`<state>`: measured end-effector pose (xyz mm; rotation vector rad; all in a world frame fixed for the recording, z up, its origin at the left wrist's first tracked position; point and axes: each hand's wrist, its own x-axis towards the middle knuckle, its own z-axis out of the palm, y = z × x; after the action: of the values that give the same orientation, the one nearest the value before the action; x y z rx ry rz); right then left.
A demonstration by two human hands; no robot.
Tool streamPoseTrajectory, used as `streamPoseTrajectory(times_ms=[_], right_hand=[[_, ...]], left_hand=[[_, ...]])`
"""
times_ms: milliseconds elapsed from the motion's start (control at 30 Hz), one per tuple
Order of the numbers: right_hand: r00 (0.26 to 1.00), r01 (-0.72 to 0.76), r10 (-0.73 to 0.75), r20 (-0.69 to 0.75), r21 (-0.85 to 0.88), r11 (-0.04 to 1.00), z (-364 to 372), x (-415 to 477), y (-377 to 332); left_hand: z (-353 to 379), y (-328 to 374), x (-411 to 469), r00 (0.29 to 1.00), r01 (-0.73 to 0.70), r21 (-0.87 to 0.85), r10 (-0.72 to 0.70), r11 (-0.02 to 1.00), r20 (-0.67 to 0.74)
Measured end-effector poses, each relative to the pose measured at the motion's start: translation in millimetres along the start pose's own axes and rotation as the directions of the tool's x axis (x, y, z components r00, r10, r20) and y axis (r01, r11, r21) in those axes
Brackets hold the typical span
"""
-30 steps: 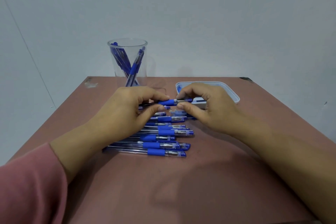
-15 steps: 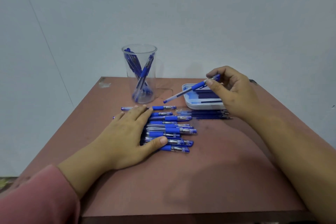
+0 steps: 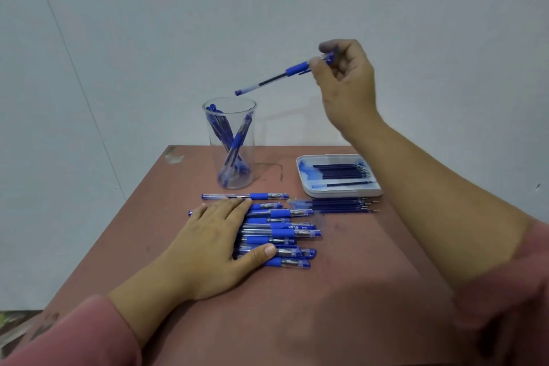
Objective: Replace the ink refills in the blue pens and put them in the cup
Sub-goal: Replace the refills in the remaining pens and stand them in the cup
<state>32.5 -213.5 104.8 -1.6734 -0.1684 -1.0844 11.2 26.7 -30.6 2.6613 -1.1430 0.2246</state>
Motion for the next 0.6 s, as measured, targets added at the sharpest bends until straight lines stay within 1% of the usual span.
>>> streamPoseTrajectory(times_ms=[200, 300, 400, 600], right_hand=[[0.981, -0.004, 0.029, 0.191, -0.132, 0.991, 49.2, 4.7, 17.9], [0.962, 0.004, 0.045, 0.268, -0.18, 0.984, 59.0, 3.6, 26.0], [0.932, 0.053, 0.053, 0.358, -0.28, 0.959, 60.4, 0.1, 29.1], [0.912, 0.073, 0.089, 0.401, -0.37, 0.926, 33.0, -19.6, 36.3]], left_hand=[[-0.2, -2.6, 1.2, 1.0, 0.002, -0.004, -0.002, 1.0, 0.018], [0.8, -2.7, 1.6, 1.0, 0.001, 0.012, -0.002, 1.0, 0.021], [1.6, -2.9, 2.3, 1.0, 0.005, 0.011, -0.005, 1.0, 0.027], [2.4, -3.1, 2.7, 1.0, 0.005, 0.006, -0.005, 1.0, 0.021]])
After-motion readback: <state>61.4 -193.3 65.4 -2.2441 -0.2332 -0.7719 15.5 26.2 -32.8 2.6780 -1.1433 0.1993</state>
